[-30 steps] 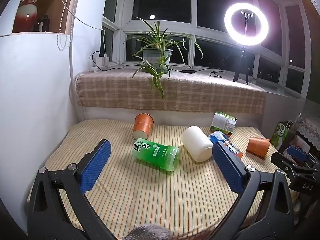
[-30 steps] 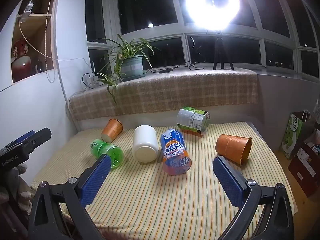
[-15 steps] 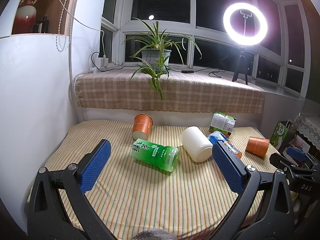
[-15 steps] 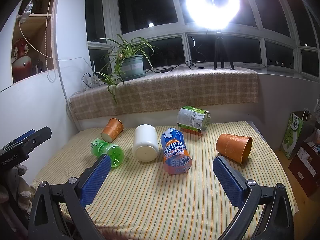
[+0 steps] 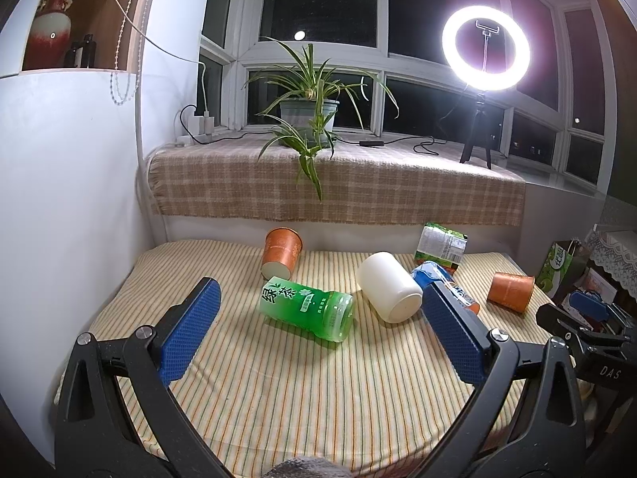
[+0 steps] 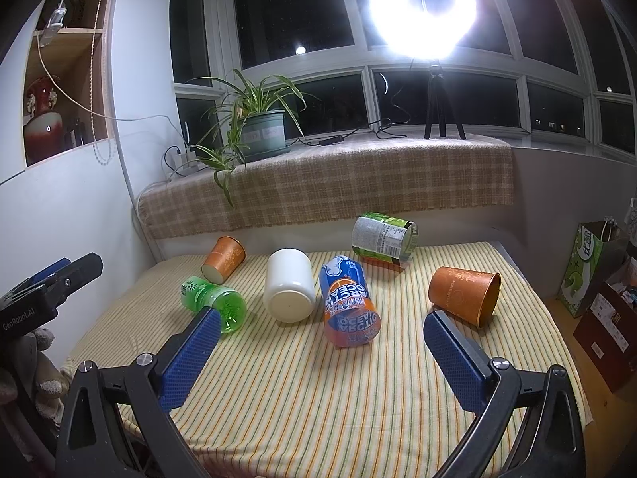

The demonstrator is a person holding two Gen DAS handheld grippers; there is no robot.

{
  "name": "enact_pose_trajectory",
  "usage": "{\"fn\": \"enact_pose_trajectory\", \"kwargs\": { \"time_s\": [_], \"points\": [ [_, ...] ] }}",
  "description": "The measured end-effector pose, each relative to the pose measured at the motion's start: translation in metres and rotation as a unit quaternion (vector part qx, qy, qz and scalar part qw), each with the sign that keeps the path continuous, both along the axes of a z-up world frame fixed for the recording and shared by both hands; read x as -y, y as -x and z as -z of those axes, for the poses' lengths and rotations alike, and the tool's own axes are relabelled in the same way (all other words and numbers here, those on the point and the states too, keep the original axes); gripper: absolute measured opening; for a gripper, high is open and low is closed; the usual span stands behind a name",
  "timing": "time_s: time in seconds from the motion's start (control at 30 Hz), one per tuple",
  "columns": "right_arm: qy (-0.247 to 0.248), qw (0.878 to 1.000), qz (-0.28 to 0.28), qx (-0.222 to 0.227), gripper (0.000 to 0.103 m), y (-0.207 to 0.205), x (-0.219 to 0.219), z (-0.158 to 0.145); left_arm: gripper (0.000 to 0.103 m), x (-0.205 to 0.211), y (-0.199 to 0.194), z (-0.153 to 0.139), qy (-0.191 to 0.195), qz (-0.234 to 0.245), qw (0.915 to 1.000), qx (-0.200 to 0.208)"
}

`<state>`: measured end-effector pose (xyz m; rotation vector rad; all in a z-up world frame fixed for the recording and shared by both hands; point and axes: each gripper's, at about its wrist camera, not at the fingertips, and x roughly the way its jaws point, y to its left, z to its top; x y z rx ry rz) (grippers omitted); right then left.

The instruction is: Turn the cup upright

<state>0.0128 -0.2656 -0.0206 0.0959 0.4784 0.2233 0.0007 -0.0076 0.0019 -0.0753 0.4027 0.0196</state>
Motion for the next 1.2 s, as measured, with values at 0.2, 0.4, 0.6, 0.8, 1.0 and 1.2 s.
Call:
{"fn": "enact_pose_trajectory", "kwargs": {
  "time_s": [0.2,0.4,0.6,0.8,1.0,1.2],
  "points": [
    [0.0,1.0,-0.001,0.0,0.103,-0.001,-0.001,0.0,0.103,0.0,0.0,0.0,0.0,0.0,1.0,0.0],
    [0.0,1.0,-0.001,-0.002,0.103,0.001,-0.001,0.0,0.103,0.0,0.0,0.0,0.0,0.0,1.0,0.001],
    [0.002,1.0,-0.004,-0.002,0.103,0.0,-0.006,-0.002,0.103,0.001,0.001,0.0,-0.001,-0.001,1.0,0.001],
    [0.005,1.0,-0.007,-0.003,0.103,-0.002,-0.01,-0.004,0.103,-0.001,0.001,0.0,-0.001,0.0,1.0,0.002],
    [0.005,1.0,-0.007,-0.004,0.103,-0.002,-0.011,-0.003,0.103,0.003,0.002,-0.001,0.001,-0.002,1.0,0.001],
    [0.009,1.0,-0.011,-0.005,0.103,-0.005,-0.019,-0.003,0.103,0.001,0.001,-0.01,0.005,-0.003,1.0,0.0]
  ]
}}
